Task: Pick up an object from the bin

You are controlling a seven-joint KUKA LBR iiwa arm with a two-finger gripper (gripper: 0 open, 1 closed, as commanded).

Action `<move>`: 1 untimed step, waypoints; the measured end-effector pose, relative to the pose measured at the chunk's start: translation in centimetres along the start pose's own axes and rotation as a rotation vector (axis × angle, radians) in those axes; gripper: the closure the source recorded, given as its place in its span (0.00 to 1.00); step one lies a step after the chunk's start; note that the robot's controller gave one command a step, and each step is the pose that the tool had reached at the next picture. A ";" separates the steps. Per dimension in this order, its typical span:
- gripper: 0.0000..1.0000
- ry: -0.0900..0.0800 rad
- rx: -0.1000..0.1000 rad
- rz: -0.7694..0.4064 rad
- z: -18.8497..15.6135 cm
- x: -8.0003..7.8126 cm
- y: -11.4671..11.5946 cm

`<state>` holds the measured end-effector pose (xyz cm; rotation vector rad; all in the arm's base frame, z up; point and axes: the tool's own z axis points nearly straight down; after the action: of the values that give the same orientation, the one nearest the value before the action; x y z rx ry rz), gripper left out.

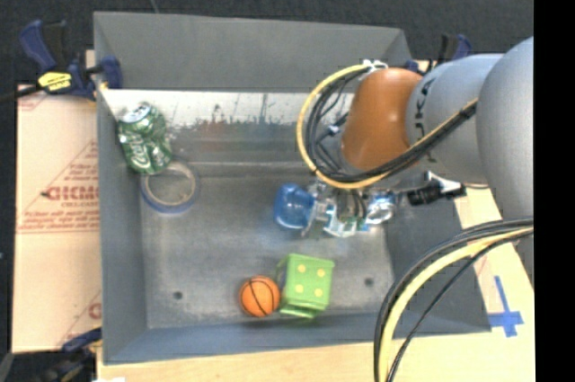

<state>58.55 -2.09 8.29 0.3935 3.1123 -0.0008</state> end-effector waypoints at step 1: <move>1.00 -0.002 -0.001 -0.001 -1.9 -0.1 0.0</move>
Offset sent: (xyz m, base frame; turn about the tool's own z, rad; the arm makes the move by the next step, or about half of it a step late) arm 0.0005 -0.0002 0.0912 -0.0007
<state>58.60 -2.11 10.24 0.3919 3.1104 0.0000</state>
